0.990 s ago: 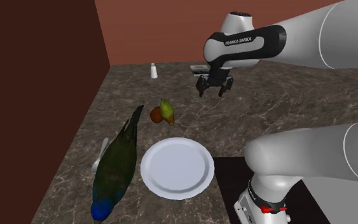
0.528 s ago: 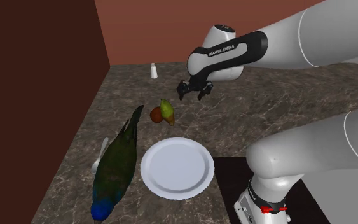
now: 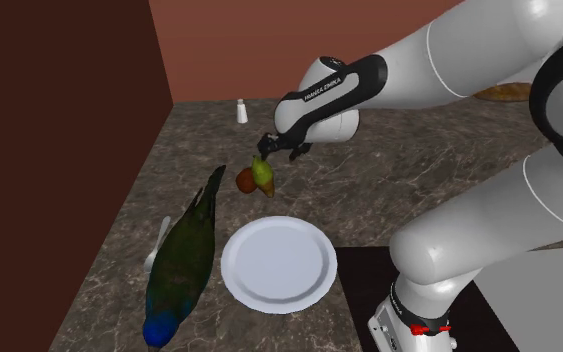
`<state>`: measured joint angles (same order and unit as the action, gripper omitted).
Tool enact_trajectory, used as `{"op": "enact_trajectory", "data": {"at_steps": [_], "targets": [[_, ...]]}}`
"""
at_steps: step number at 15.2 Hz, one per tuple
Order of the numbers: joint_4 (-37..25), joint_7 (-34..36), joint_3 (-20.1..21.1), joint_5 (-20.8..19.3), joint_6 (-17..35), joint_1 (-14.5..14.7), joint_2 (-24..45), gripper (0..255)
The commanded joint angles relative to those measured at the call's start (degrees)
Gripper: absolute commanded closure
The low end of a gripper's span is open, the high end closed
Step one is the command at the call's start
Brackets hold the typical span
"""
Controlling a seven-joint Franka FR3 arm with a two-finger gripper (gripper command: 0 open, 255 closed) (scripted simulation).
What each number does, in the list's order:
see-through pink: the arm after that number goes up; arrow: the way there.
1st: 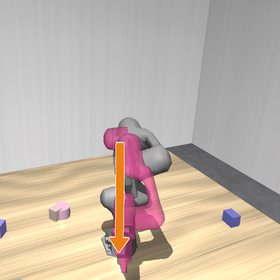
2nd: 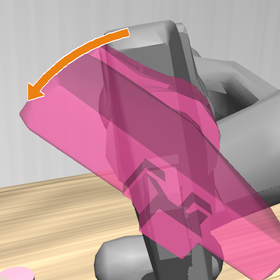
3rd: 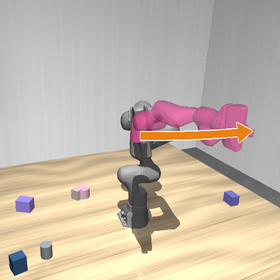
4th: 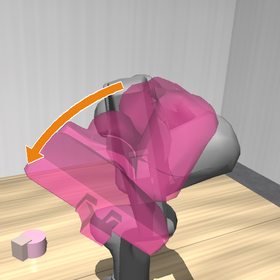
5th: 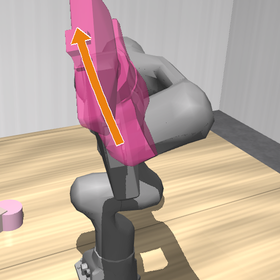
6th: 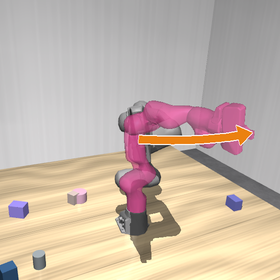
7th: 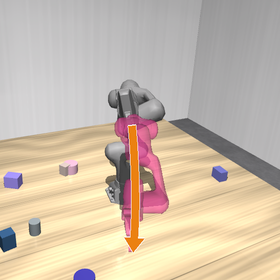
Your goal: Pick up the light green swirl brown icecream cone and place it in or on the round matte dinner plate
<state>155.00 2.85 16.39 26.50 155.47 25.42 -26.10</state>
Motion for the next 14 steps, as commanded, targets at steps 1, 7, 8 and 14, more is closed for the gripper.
{"op": "enact_trajectory", "data": {"at_steps": [1,7,8,14], "targets": [[-0.09,-0.21,0.34,0.44,2.13,0.29,2.04,0],[-0.37,-0.6,0.61,0.89,4.63,0.54,4.75,0],[-0.37,-0.6,0.61,0.89,4.63,0.54,4.75,0],[-0.21,-0.78,0.5,1.01,4.73,0.61,4.71,255]]}}
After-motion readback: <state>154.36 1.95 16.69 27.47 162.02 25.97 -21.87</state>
